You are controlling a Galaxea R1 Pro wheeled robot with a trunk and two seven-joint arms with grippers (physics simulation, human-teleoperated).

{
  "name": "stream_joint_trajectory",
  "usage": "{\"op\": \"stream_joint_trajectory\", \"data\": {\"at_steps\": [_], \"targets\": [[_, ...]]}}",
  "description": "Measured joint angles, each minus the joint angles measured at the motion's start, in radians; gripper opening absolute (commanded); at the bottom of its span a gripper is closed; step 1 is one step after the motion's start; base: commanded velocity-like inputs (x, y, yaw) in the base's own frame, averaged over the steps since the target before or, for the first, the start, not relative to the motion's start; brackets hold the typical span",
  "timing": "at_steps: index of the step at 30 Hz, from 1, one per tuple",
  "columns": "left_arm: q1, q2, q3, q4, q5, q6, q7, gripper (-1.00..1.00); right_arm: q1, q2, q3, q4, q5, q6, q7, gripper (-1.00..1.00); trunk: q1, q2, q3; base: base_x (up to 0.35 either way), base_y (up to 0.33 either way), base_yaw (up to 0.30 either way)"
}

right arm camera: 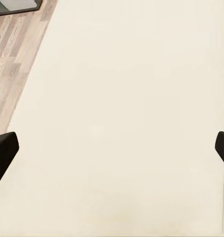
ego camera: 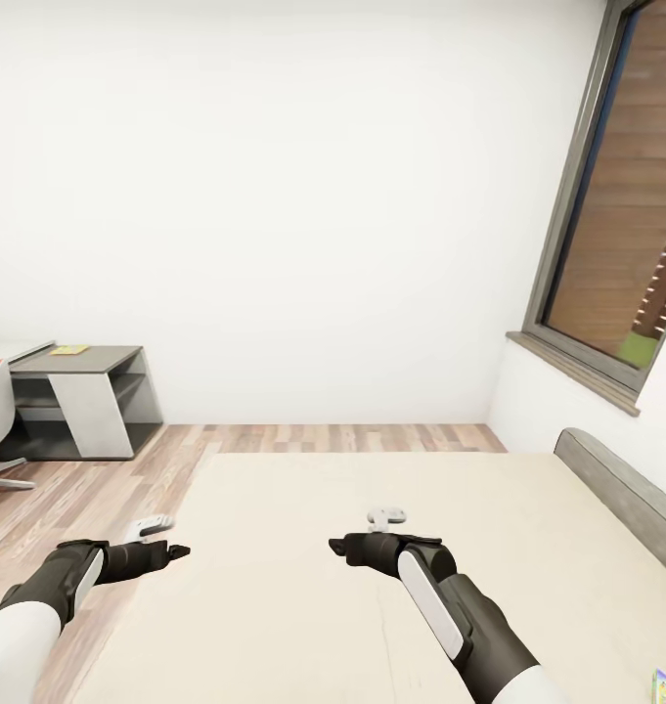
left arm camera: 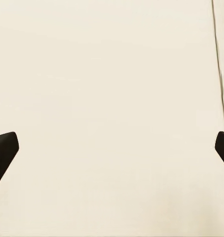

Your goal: Put all the toys in the child's room - the three board games (two on the bed and one on the table), the two jigsaw puzzles on the table, and the tennis ball on the table - inside the toy box on the table in the child's room.

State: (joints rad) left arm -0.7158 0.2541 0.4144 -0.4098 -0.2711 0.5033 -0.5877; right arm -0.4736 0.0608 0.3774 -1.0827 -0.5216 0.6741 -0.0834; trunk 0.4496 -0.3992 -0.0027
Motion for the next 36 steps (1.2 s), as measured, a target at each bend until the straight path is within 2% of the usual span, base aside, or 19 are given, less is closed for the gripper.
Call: {"op": "stream_joint_trajectory", "data": {"at_steps": [36], "targets": [[0.000, 0.000, -0.001, 0.000, -0.001, 0.001, 0.001, 1.00, 0.000, 0.001, -0.002, 0.001, -0.006, -0.002, -0.001, 1.00, 0.000, 0.000, 0.000, 0.000, -0.219, 0.000]]}}
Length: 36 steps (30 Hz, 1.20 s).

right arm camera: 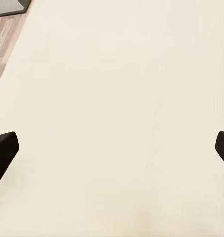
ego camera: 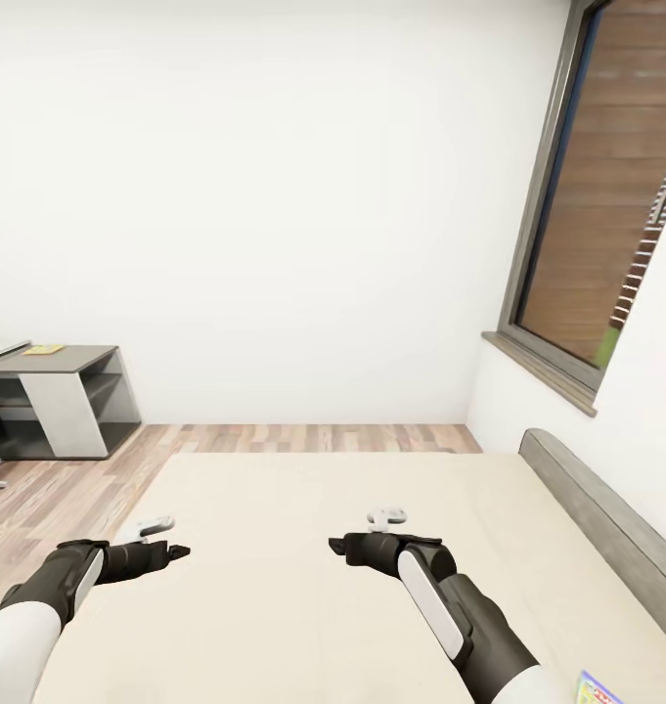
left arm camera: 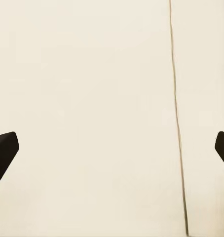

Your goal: Put all the toys in the child's room - the three board games (two on the bed and one on the table), the two jigsaw puzzles on the table, and the tennis ball on the table - inside the toy box on the table in the child's room.

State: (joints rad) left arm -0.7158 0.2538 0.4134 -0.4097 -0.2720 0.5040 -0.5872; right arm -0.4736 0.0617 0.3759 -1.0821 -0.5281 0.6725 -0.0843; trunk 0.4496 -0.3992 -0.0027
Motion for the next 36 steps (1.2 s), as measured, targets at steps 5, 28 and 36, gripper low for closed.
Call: {"op": "stream_joint_trajectory", "data": {"at_steps": [5, 28, 36], "targets": [[0.000, 0.000, 0.000, 0.000, 0.000, 0.000, 0.000, 1.00, 0.000, 0.000, 0.000, 0.000, 0.000, 0.000, 0.000, 1.00, 0.000, 0.000, 0.000, 0.000, -0.220, 0.000], [0.000, 0.000, 0.000, 0.000, -0.001, 0.000, 0.001, 1.00, 0.000, 0.000, 0.000, -0.001, 0.000, -0.001, 0.000, 1.00, 0.000, 0.000, 0.000, 0.000, -0.220, 0.000], [0.000, 0.000, 0.000, 0.000, -0.001, 0.000, 0.001, 1.00, 0.000, -0.001, -0.006, 0.000, 0.001, -0.003, 0.000, 1.00, 0.000, 0.000, 0.000, 0.000, -0.220, 0.000]]}}
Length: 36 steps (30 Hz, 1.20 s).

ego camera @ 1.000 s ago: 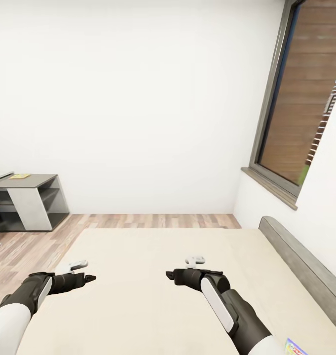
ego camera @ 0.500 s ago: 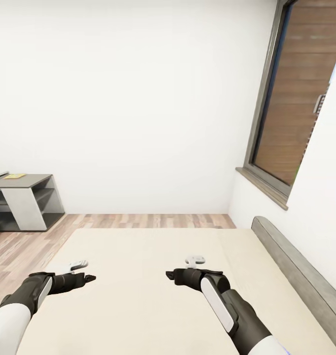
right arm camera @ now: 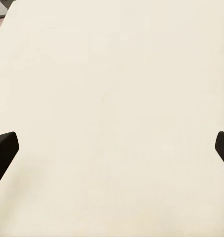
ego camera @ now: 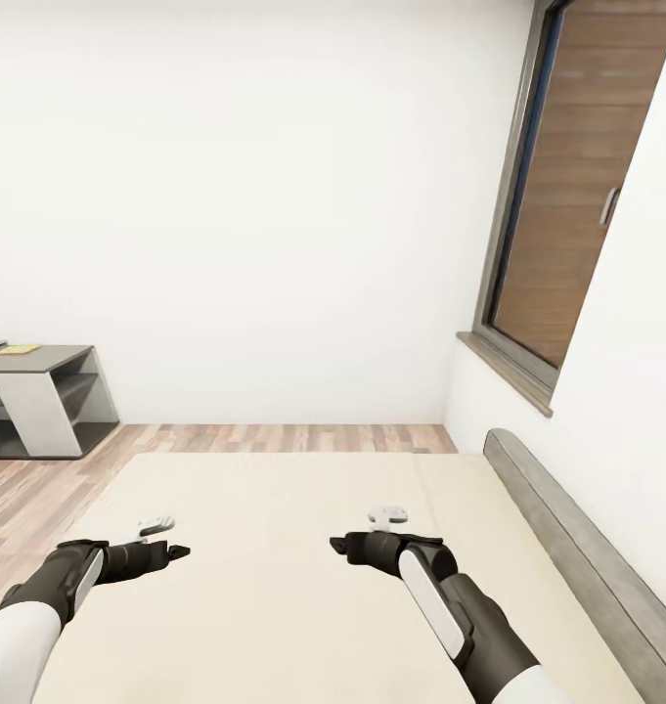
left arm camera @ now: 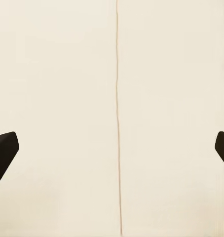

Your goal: Put all the toys in the child's room - the three board games (two on the bed and one on the table), the two jigsaw puzzles on the table, and the tennis ball on the table - inside the toy box on the table in the child's room.

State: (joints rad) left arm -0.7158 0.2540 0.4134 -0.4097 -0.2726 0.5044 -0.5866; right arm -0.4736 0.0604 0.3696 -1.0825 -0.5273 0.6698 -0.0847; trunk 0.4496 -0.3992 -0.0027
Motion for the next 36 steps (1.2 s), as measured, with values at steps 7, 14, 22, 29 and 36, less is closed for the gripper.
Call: {"op": "stream_joint_trajectory", "data": {"at_steps": [7, 14, 22, 29, 36], "targets": [[0.000, 0.000, 0.000, 0.000, 0.000, 0.000, 0.000, 1.00, 0.000, 0.000, -0.023, 0.000, 0.003, 0.000, 0.000, 1.00, 0.000, 0.000, 0.000, 0.000, -0.220, 0.000], [0.000, 0.000, 0.000, 0.000, 0.000, 0.000, 0.000, 1.00, 0.000, 0.000, -0.031, 0.001, 0.004, 0.001, 0.000, 1.00, 0.000, 0.000, 0.000, 0.000, -0.220, 0.000], [0.000, 0.000, 0.000, 0.000, 0.000, 0.000, 0.000, 1.00, 0.000, 0.000, -0.033, 0.002, 0.005, 0.001, 0.000, 1.00, 0.000, 0.000, 0.000, 0.000, -0.220, 0.000], [0.000, 0.000, 0.000, 0.000, 0.000, 0.000, 0.000, 1.00, 0.000, 0.000, -0.033, 0.002, 0.005, 0.001, 0.000, 1.00, 0.000, 0.000, 0.000, 0.000, -0.220, 0.000], [0.000, 0.000, 0.000, -0.001, 0.001, 0.001, -0.001, 1.00, 0.000, 0.000, -0.033, 0.002, 0.005, 0.001, 0.000, 1.00, 0.000, 0.000, 0.000, 0.000, -0.172, 0.000]]}}
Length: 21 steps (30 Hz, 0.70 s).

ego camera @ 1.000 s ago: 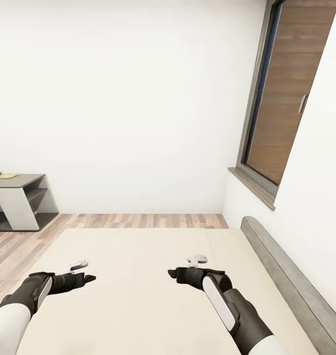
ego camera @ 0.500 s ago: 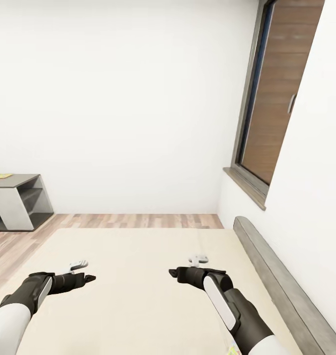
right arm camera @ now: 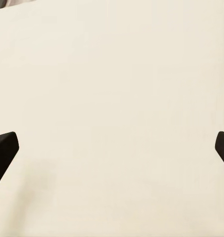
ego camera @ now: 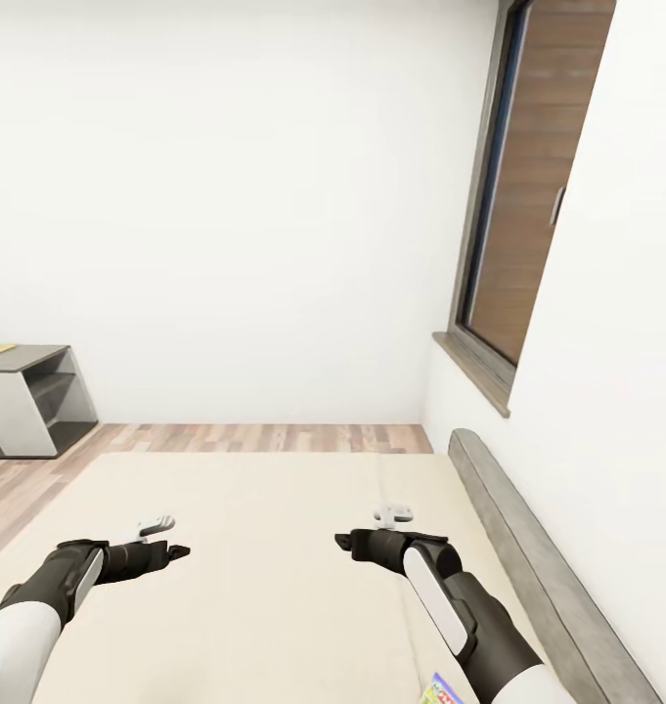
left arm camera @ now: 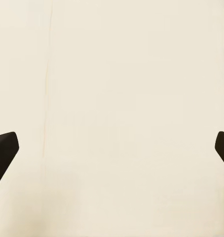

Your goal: Put all the toys in the child's room - the three board games (two on the bed and one on the table), the two jigsaw puzzles on the table, and the tennis ball on the table - inside the toy box on the table in the child's room.

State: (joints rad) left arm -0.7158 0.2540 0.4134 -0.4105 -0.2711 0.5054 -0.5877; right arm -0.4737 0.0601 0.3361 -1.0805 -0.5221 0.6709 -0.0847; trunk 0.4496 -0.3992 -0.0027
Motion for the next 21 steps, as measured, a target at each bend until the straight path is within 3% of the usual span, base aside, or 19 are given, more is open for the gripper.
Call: {"op": "stream_joint_trajectory", "data": {"at_steps": [10, 11, 16, 19, 21], "targets": [[-0.001, 0.007, 0.001, -0.016, 0.003, 0.070, -0.011, 1.00, 0.000, -0.001, 0.000, -0.004, -0.001, 0.004, 0.000, 1.00, 0.000, 0.000, 0.000, 0.000, -0.028, 0.000], [-0.001, 0.007, 0.002, -0.065, 0.005, 0.112, -0.030, 1.00, 0.000, 0.000, 0.000, -0.004, 0.000, 0.008, -0.001, 1.00, 0.000, 0.000, 0.000, 0.000, -0.003, 0.000], [-0.001, 0.004, 0.003, -0.168, 0.005, 0.198, -0.098, 1.00, 0.000, -0.001, 0.000, -0.003, 0.001, 0.010, -0.001, 1.00, 0.000, 0.000, 0.000, 0.000, -0.002, 0.000], [-0.001, 0.001, 0.003, -0.255, 0.006, 0.274, -0.188, 1.00, 0.000, -0.001, 0.000, -0.003, 0.002, 0.009, -0.001, 1.00, 0.000, 0.000, 0.000, 0.000, 0.000, 0.000], [-0.001, 0.001, 0.003, -0.276, 0.005, 0.290, -0.224, 1.00, 0.000, -0.001, 0.000, -0.002, 0.002, 0.009, -0.001, 1.00, 0.000, 0.000, 0.000, 0.000, 0.000, 0.000]]}}
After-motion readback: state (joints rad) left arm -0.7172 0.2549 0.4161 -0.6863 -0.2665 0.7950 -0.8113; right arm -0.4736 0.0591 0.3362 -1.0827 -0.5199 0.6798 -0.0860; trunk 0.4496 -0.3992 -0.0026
